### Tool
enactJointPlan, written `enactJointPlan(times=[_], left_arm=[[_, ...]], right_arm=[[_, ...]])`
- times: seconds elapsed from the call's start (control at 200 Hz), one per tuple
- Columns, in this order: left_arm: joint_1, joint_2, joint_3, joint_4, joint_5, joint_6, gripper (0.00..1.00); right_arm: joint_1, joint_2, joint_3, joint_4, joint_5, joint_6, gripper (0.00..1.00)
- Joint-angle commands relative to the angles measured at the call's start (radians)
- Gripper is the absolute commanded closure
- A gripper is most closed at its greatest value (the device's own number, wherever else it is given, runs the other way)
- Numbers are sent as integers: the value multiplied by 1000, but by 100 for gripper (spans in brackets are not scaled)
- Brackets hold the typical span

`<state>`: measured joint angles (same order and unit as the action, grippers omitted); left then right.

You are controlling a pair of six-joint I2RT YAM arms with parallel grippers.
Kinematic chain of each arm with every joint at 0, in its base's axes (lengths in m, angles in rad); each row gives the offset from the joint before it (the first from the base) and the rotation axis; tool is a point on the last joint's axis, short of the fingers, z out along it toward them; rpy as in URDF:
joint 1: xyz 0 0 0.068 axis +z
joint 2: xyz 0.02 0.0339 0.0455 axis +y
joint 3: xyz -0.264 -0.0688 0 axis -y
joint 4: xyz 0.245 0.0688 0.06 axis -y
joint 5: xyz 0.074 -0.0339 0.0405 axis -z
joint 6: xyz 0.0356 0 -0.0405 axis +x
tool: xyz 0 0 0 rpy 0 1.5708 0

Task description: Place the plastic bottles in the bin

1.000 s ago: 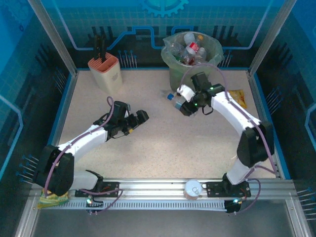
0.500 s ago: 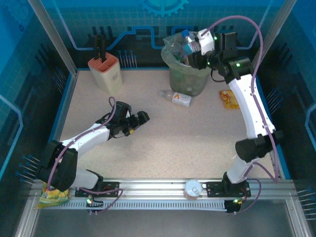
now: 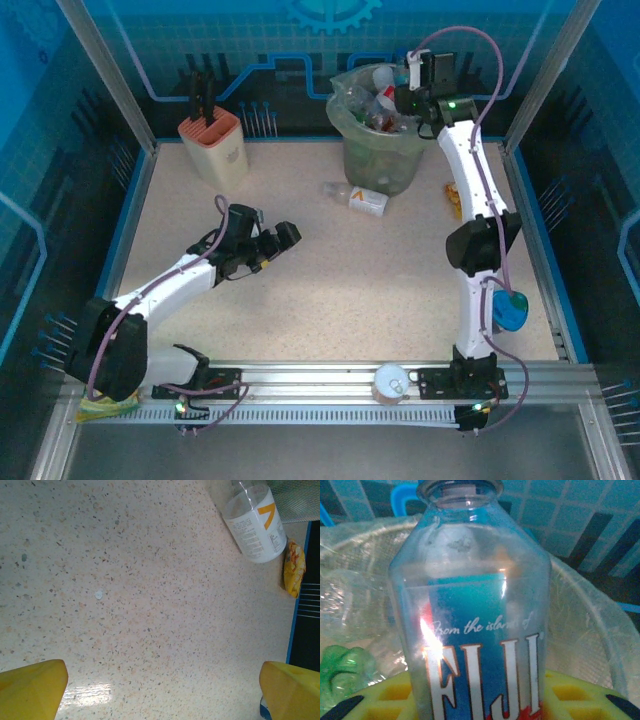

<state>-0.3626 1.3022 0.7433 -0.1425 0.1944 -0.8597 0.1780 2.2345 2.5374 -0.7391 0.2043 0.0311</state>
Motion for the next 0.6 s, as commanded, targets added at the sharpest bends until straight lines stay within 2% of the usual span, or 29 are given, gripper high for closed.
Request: enactJointPlan(times=[0.0, 0.14, 0.27, 0.365, 0.595], left_arm=[[12, -18, -8, -32, -9, -4, 1], [12, -12, 4, -37, -12, -4, 1], [11, -9, 8, -43, -13, -2, 1], [12, -7, 13, -45, -15, -4, 1], [12, 12, 19, -33, -9, -4, 1]], right_arm=[[-20, 23, 44, 43, 54, 10, 48], [-18, 40, 36, 1, 79, -14, 31], [-18, 30, 27, -13, 97, -29, 25], [-10, 5, 27, -19, 91, -41, 9], [4, -75, 48, -23, 18, -45, 4]])
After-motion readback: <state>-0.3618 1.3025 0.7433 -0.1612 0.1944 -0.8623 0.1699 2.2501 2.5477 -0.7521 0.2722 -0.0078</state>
